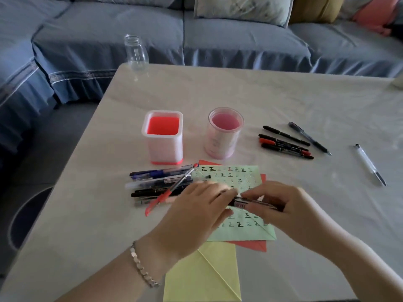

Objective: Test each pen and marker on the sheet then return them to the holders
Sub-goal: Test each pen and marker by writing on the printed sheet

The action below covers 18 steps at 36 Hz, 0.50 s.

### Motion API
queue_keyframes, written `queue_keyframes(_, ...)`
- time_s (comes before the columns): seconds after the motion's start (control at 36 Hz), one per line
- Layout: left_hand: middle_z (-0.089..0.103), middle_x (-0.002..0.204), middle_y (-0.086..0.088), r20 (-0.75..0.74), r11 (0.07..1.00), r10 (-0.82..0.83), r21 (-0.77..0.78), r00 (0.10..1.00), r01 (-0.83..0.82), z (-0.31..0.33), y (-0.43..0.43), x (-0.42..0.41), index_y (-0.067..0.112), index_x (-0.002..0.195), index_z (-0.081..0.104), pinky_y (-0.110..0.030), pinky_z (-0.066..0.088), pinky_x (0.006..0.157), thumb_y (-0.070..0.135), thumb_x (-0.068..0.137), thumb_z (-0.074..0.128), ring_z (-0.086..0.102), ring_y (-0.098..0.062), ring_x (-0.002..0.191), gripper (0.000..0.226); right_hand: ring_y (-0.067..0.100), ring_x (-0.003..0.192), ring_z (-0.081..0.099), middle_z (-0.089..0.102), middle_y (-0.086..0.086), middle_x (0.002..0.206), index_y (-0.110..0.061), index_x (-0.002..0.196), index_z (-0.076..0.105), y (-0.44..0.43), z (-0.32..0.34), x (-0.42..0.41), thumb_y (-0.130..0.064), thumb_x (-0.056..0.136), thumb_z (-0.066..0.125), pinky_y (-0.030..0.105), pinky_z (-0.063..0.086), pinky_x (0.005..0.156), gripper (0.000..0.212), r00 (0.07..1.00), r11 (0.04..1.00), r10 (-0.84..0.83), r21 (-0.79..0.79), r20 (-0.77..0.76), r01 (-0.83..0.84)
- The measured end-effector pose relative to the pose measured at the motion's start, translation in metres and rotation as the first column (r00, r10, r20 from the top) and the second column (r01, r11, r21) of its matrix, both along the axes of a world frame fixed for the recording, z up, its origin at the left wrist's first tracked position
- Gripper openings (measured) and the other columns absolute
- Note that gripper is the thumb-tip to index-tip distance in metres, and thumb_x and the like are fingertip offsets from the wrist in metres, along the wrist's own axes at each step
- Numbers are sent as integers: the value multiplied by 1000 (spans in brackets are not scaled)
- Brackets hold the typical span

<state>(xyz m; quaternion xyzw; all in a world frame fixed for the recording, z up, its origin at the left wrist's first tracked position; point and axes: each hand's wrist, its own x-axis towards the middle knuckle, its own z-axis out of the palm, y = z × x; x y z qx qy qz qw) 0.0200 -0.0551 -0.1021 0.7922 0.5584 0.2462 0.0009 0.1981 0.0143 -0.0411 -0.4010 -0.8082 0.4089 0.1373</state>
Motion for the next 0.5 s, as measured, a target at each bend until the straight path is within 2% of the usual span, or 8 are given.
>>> queue_keyframes(0.06, 61, 96, -1, 64, 1000, 3, -31, 998, -1, 0, -2, 2, 16, 110, 48, -35, 49, 71, 35, 96, 34, 59, -19, 85, 28, 5, 52, 57, 65, -7, 63, -28, 74, 68, -8, 5, -2, -7, 75, 70, 12, 45, 57, 21, 984, 988, -82, -139, -161, 59)
queue_keyframes(0.11, 57, 93, -2, 165, 997, 11, -71, 986, 1, 0, -6, 3, 15, 110, 45, -32, 47, 69, 36, 98, 28, 54, -18, 81, 30, 12, 54, 61, 66, 5, 61, -13, 75, 67, -12, 6, -1, -1, 71, 74, 16, 49, 57, 15, 917, 942, -217, -317, -335, 107)
queue_keyframes(0.17, 53, 93, -1, 290, 993, 9, -114, 957, 25, 1, -11, 5, 15, 112, 43, -27, 43, 69, 37, 99, 24, 49, -12, 79, 32, 15, 52, 58, 62, 9, 58, -11, 73, 64, -15, 4, -3, -14, 60, 84, 18, 48, 53, 23, 838, 883, -333, -456, -433, 115)
queue_keyframes(0.22, 53, 92, -1, 338, 988, -1, -148, 941, 54, 2, -14, 10, 14, 112, 47, -29, 44, 67, 38, 99, 23, 47, -12, 76, 37, 14, 46, 48, 53, 6, 52, -17, 69, 61, -21, -3, -9, -28, 57, 82, 16, 40, 46, 26, 828, 850, -374, -511, -419, 125)
queue_keyframes(0.28, 54, 94, -3, 354, 976, -23, -193, 935, 97, 1, -15, 15, 10, 113, 51, -32, 43, 70, 40, 99, 22, 49, -15, 80, 43, 15, 43, 38, 44, 8, 51, -12, 69, 56, -30, -12, -20, -31, 69, 77, 17, 31, 42, 29, 841, 835, -400, -523, -365, 170)
queue_keyframes(0.36, 57, 100, 1, 391, 953, -26, -268, 920, 140, -2, -19, 20, 13, 115, 51, -31, 42, 76, 40, 97, 25, 52, -12, 87, 41, 15, 39, 34, 39, 12, 50, -2, 67, 46, -40, -24, -32, -20, 83, 62, 20, 28, 39, 29, 797, 811, -490, -520, -354, 267)
queue_keyframes(0.44, 61, 93, 5, 445, 942, 11, -305, 895, 140, -5, -25, 22, 18, 106, 50, -35, 46, 71, 41, 95, 24, 56, -13, 79, 36, 13, 34, 34, 39, 4, 41, -8, 60, 37, -44, -31, -37, -4, 87, 54, 26, 33, 47, 33, 759, 776, -549, -549, -350, 309)
queue_keyframes(0.5, 64, 90, 4, 471, 930, 29, -336, 881, 148, -6, -27, 22, 19, 105, 49, -39, 47, 71, 44, 94, 22, 60, -16, 79, 39, 12, 32, 32, 36, 0, 38, -10, 57, 32, -45, -35, -38, 1, 87, 51, 24, 31, 47, 37, 743, 759, -565, -580, -358, 297)
